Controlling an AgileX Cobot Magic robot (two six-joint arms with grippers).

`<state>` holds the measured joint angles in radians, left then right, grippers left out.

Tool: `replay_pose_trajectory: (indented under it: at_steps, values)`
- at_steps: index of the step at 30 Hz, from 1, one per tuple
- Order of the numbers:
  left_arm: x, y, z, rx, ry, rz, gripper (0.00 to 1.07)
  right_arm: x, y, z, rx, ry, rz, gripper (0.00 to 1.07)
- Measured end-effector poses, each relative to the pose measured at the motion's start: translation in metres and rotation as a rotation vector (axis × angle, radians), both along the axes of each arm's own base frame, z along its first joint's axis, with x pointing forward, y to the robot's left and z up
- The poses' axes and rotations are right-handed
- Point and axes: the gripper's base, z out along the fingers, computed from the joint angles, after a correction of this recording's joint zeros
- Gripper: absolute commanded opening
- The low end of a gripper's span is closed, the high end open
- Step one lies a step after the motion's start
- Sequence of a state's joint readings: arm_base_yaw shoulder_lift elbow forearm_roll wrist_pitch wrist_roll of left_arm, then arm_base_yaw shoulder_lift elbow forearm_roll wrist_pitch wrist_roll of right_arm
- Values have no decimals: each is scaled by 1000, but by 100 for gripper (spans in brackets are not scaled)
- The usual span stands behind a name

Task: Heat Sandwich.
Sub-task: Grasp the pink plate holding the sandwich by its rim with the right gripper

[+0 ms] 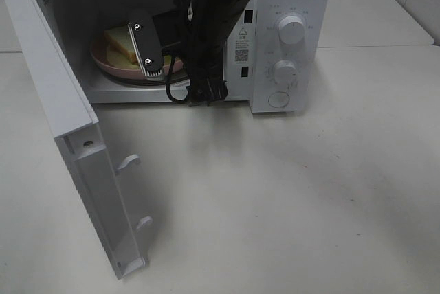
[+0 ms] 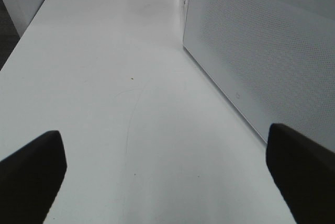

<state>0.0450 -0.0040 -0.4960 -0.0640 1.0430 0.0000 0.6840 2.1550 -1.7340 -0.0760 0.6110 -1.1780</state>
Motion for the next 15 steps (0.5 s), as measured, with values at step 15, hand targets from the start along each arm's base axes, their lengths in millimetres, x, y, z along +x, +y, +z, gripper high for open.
replay_pose_trajectory:
  at_steps: [15]
  values:
    - [0,0,0,0,0,0,98,32,26,-32,37,-4,-43,96]
